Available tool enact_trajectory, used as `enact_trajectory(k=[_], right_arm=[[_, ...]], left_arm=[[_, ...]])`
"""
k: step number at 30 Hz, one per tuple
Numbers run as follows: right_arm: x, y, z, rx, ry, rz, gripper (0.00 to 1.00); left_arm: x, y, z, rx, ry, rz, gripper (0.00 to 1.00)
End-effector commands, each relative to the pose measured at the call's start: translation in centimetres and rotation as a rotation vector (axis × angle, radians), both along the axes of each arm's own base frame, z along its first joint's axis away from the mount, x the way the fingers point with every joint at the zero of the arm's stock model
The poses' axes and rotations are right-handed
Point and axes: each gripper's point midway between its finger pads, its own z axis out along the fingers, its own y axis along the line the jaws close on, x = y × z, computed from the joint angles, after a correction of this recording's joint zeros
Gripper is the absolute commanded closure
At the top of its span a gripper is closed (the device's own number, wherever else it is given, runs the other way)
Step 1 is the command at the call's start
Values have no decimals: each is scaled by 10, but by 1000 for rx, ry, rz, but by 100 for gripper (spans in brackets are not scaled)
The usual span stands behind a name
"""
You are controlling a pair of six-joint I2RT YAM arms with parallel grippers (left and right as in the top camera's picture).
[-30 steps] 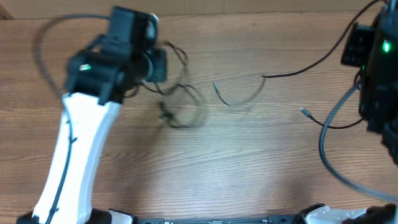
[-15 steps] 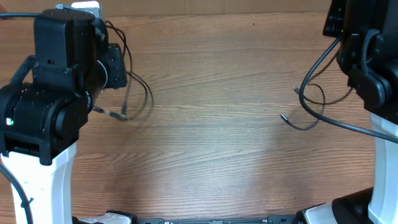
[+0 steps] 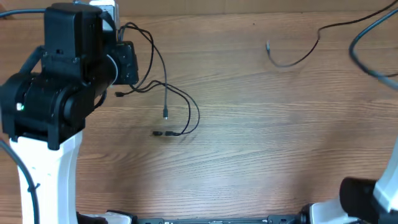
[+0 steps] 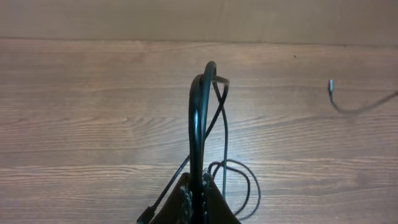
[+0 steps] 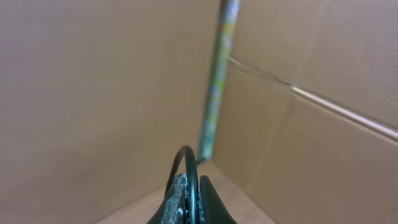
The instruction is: Untangle cables
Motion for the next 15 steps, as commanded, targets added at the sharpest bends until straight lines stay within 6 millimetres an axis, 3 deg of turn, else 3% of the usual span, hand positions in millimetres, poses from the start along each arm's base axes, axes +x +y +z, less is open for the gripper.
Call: enact_trajectory(k=[1, 8, 12, 15], right_arm=[[29, -38, -26, 36, 38, 40, 96], [57, -115, -80, 106, 97, 9, 96], [81, -141, -118, 146, 132, 21, 96], [99, -152, -132, 139, 120, 17, 96]], left_arm=[[7, -7, -4, -7, 10, -30, 96], [14, -9, -7, -6, 13, -30, 96], [19, -11, -4, -11, -6, -32, 96], [21, -13, -4, -11, -8, -36, 96]])
